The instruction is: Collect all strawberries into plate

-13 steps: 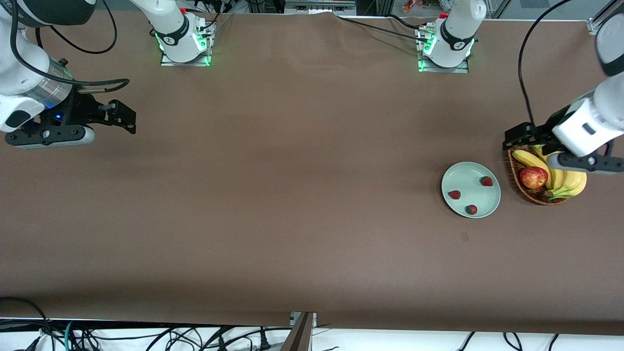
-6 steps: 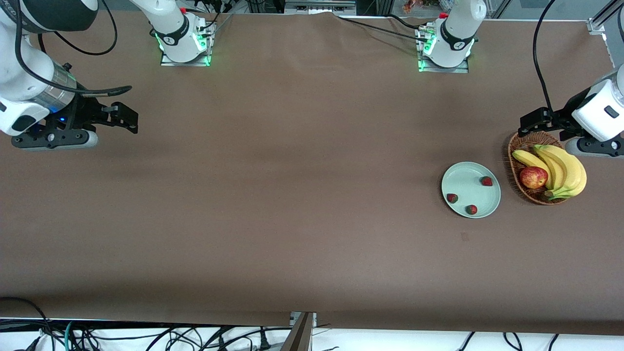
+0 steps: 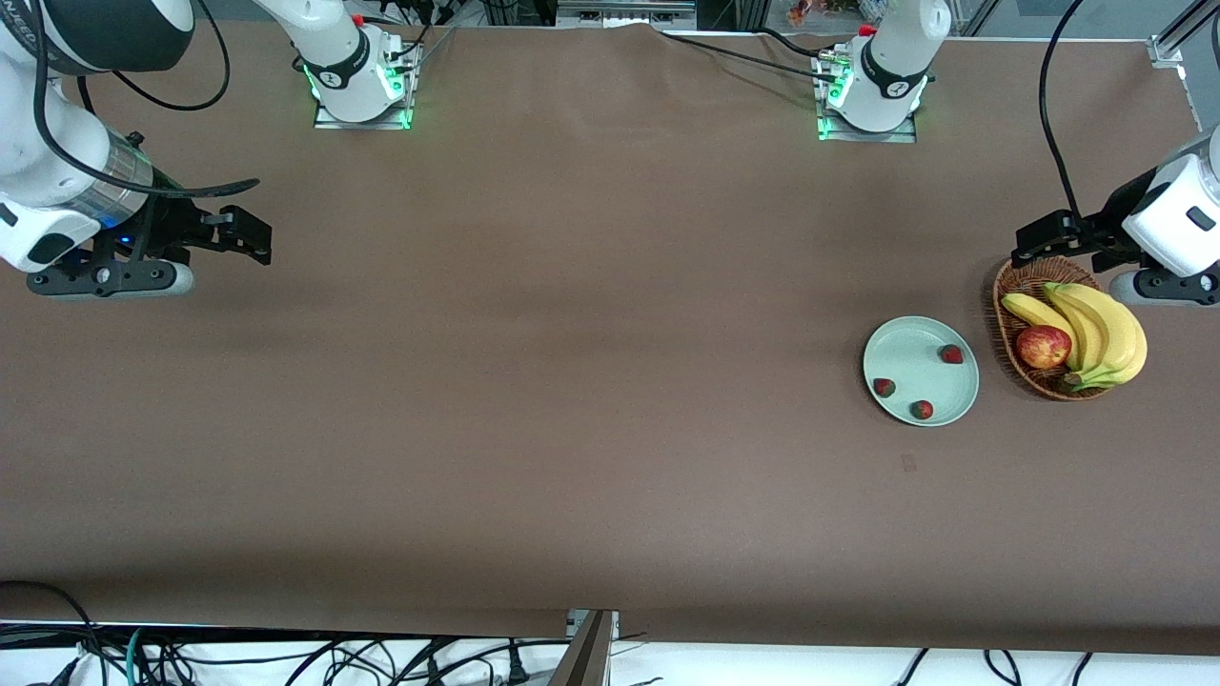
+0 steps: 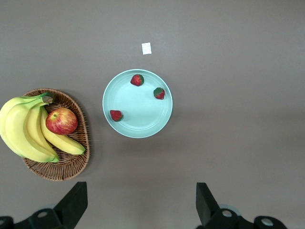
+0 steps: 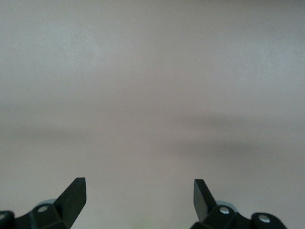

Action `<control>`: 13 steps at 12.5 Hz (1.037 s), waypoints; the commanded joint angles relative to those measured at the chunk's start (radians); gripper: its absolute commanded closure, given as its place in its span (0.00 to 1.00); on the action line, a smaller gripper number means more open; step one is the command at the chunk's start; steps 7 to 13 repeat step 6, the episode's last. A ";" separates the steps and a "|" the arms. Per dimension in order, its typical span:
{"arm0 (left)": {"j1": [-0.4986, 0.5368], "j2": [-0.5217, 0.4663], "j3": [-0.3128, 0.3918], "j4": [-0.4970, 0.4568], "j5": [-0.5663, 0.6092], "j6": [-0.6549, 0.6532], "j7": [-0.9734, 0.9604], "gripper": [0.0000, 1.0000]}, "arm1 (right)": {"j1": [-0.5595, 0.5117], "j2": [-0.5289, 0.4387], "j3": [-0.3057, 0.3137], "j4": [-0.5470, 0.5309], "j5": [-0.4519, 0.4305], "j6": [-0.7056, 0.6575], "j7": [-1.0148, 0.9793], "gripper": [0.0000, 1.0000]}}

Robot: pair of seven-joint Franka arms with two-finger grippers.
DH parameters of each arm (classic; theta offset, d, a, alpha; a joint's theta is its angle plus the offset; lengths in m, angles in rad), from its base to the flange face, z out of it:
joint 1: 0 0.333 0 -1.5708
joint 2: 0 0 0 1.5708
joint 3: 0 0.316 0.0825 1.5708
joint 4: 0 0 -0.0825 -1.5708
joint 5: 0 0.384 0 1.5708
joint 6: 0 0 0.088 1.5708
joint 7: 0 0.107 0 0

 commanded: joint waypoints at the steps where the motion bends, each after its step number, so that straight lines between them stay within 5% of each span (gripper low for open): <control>1: 0.001 0.031 -0.007 0.058 -0.007 -0.028 -0.011 0.00 | -0.006 0.003 0.005 0.015 -0.014 -0.015 0.004 0.01; 13: -0.001 0.033 -0.007 0.058 -0.005 -0.028 -0.009 0.00 | -0.012 0.005 0.004 0.015 -0.014 -0.016 0.004 0.01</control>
